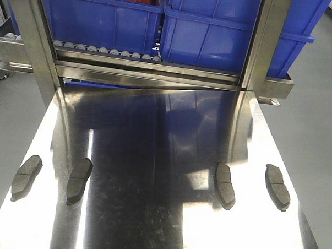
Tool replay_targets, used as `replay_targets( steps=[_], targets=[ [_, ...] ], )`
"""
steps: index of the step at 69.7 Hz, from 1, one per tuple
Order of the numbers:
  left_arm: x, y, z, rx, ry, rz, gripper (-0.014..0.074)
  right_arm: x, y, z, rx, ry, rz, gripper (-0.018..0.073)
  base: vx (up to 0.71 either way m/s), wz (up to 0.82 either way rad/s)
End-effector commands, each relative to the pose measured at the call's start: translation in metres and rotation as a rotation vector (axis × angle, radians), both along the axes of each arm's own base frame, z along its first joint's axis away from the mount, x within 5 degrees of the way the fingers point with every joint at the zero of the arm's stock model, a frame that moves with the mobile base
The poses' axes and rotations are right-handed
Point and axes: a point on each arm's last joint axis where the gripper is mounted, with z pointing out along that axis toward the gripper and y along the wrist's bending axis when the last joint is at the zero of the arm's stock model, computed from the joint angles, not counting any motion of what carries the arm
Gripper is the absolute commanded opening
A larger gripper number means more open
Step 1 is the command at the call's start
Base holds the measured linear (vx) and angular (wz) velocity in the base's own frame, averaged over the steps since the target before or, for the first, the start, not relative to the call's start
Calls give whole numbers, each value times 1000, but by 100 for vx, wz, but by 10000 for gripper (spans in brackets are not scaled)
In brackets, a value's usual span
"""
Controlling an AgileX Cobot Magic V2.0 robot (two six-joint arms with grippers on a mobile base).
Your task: Move and align brake pads A on conveyor
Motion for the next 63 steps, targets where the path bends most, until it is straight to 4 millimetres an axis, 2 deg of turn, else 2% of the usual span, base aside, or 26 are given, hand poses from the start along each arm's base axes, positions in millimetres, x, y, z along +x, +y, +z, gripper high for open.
replay_targets(
  steps=[1, 63],
  targets=[
    [-1, 0, 15, -10, -115, 6, -6, 0, 0, 2, -10, -75, -8, -6, 0, 0],
    [-1, 0, 15, -10, -115, 6, -6, 0, 0, 2, -10, -75, -8, -6, 0, 0]
  ],
)
